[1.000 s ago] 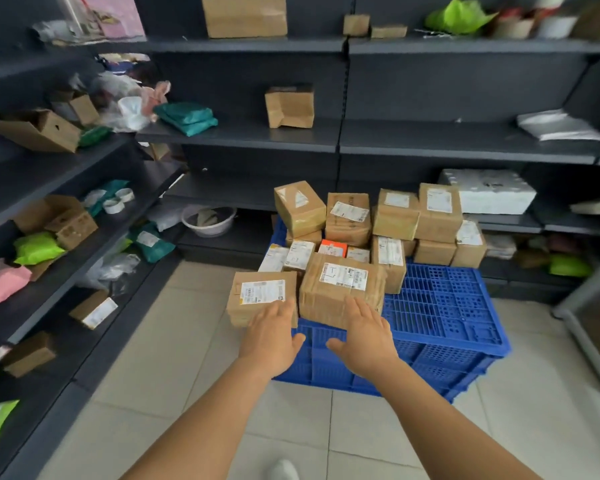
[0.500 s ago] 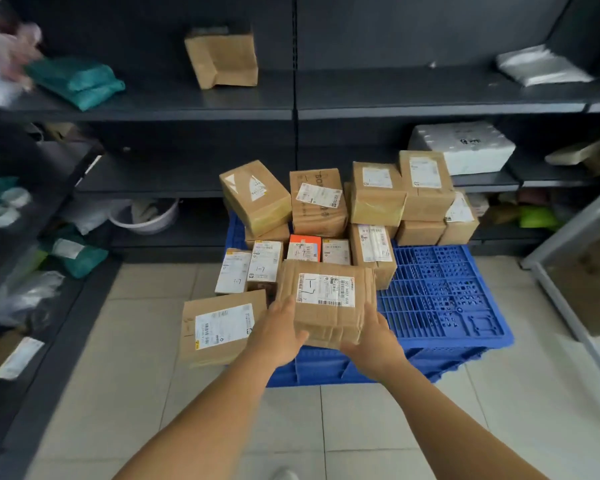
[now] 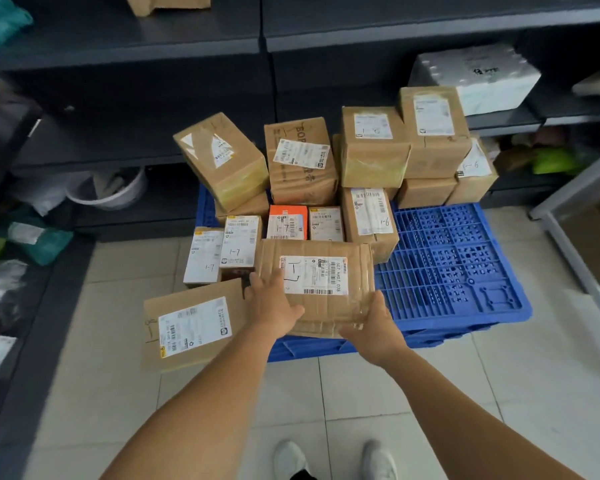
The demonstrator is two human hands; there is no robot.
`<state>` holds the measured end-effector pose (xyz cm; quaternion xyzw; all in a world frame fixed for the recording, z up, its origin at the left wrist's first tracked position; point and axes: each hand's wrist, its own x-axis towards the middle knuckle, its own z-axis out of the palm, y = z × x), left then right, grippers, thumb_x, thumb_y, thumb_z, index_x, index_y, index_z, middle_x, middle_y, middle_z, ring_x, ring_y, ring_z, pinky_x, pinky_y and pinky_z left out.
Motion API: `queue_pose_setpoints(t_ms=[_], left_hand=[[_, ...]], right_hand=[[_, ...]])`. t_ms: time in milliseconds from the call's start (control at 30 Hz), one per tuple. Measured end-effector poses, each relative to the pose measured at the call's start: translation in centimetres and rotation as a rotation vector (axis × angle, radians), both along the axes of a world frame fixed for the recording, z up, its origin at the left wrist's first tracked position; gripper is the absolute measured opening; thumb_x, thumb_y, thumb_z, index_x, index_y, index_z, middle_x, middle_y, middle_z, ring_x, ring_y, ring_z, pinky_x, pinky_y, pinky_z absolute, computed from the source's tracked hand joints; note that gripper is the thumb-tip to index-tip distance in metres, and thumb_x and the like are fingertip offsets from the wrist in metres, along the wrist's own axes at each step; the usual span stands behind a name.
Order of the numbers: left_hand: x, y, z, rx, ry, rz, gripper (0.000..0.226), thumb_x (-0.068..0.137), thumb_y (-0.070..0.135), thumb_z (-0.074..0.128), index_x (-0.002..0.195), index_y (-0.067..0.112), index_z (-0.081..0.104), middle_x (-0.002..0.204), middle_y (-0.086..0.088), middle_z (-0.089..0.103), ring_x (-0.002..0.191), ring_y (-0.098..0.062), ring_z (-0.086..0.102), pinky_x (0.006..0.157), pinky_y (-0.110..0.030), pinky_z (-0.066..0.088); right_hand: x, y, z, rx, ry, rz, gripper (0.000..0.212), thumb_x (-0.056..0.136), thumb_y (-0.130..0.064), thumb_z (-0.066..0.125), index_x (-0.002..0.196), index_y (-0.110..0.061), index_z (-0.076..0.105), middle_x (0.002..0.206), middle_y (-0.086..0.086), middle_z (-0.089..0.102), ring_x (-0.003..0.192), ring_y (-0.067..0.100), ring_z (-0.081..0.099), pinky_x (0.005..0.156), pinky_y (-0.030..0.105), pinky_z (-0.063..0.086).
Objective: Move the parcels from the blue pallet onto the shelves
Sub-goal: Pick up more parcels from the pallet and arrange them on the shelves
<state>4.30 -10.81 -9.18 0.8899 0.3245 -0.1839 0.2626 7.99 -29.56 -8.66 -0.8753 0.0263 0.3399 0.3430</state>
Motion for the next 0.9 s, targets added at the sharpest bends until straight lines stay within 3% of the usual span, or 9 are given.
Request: queue_pose_setpoints(t_ms=[100, 267, 333, 467, 533, 667, 733, 800, 900], left_hand=[[0.2, -1.1, 0.5, 0.014, -0.011, 0.015, 0.093, 0.075, 0.043, 0.072, 0.149, 0.034, 0.016, 0.145, -0.013, 0.02, 0.129, -0.034, 0.031, 0.109, -0.046, 0.035], [-1.3, -5.4, 2.1, -0.029, -0.008, 0.022, 0.092, 0.077, 0.042, 0.072, 0.149, 0.035, 0.015, 0.13, -0.01, 0.026, 0.119, -0.03, 0.033, 0.101, -0.04, 0.04], [-2.0, -7.8, 2.3, -0.068, -0.019, 0.029, 0.088, 0.08, 0.037, 0.07, 0.149, 0.033, 0.016, 0.13, -0.01, 0.024, 0.119, -0.029, 0.031, 0.1, -0.038, 0.038], [-1.9, -10.7, 2.3, -0.076, -0.058, -0.016, 0.077, 0.087, 0.027, 0.066, 0.148, 0.031, 0.02, 0.147, -0.009, 0.008, 0.128, -0.033, 0.028, 0.105, -0.039, 0.037], [-1.1, -10.4, 2.3, -0.07, -0.067, -0.063, 0.076, 0.089, 0.026, 0.064, 0.15, 0.032, 0.019, 0.155, -0.005, -0.004, 0.134, -0.036, 0.025, 0.106, -0.042, 0.037], [0.6, -8.7, 2.7, 0.068, -0.084, -0.244, 0.069, 0.089, 0.036, 0.063, 0.148, 0.028, 0.028, 0.155, 0.002, 0.003, 0.132, -0.031, 0.027, 0.103, -0.04, 0.039], [1.6, -7.6, 2.6, 0.16, -0.099, -0.369, 0.067, 0.085, 0.043, 0.066, 0.143, 0.027, 0.036, 0.155, 0.002, 0.007, 0.133, -0.03, 0.023, 0.106, -0.041, 0.034], [2.7, -6.4, 2.5, 0.16, -0.073, -0.444, 0.067, 0.079, 0.047, 0.071, 0.136, 0.027, 0.041, 0.16, 0.0, 0.002, 0.144, -0.031, 0.007, 0.115, -0.046, 0.02], [4.5, -5.0, 2.1, 0.133, -0.024, -0.511, 0.083, 0.068, 0.052, 0.077, 0.136, 0.027, 0.037, 0.16, -0.003, 0.002, 0.147, -0.028, -0.004, 0.116, -0.051, 0.011]], right_hand=[[0.2, -1.0, 0.2, 0.039, 0.0, -0.031, 0.049, 0.081, -0.022, 0.07, 0.116, -0.019, 0.036, 0.117, 0.003, 0.045, 0.093, 0.018, 0.051, 0.059, 0.023, 0.039], [0.4, -4.7, 1.2, -0.022, -0.04, -0.104, 0.054, 0.075, -0.023, 0.073, 0.116, -0.021, 0.038, 0.114, 0.003, 0.046, 0.102, 0.026, 0.051, 0.087, 0.047, 0.048], [0.8, -6.3, 1.3, -0.051, -0.038, -0.127, 0.069, 0.074, -0.025, 0.075, 0.13, -0.02, 0.034, 0.124, 0.006, 0.044, 0.111, 0.031, 0.049, 0.095, 0.051, 0.045], [1.6, -8.0, 1.0, -0.029, -0.026, -0.203, 0.092, 0.082, -0.021, 0.071, 0.151, -0.018, 0.01, 0.149, 0.005, 0.024, 0.131, 0.031, 0.036, 0.091, 0.037, 0.044], [2.2, -8.2, 0.6, -0.008, -0.043, -0.239, 0.096, 0.082, -0.02, 0.071, 0.152, -0.016, 0.006, 0.155, 0.005, 0.014, 0.139, 0.029, 0.025, 0.101, 0.041, 0.041], [2.3, -7.2, 0.5, -0.002, -0.017, -0.396, 0.097, 0.087, -0.016, 0.068, 0.153, -0.013, -0.003, 0.16, 0.006, -0.001, 0.142, 0.031, 0.023, 0.101, 0.041, 0.039], [1.5, -6.2, 0.4, 0.013, 0.014, -0.538, 0.097, 0.086, -0.014, 0.068, 0.153, -0.009, -0.003, 0.16, 0.011, 0.004, 0.138, 0.032, 0.03, 0.101, 0.04, 0.039], [0.4, -5.0, 0.1, 0.081, 0.036, -0.664, 0.096, 0.082, -0.014, 0.072, 0.15, -0.007, 0.004, 0.156, 0.015, 0.02, 0.133, 0.034, 0.039, 0.105, 0.044, 0.04], [-1.3, -2.9, -0.4, 0.195, 0.06, -0.751, 0.101, 0.081, -0.011, 0.073, 0.15, -0.014, -0.001, 0.149, 0.012, 0.035, 0.131, 0.034, 0.043, 0.108, 0.048, 0.038]])
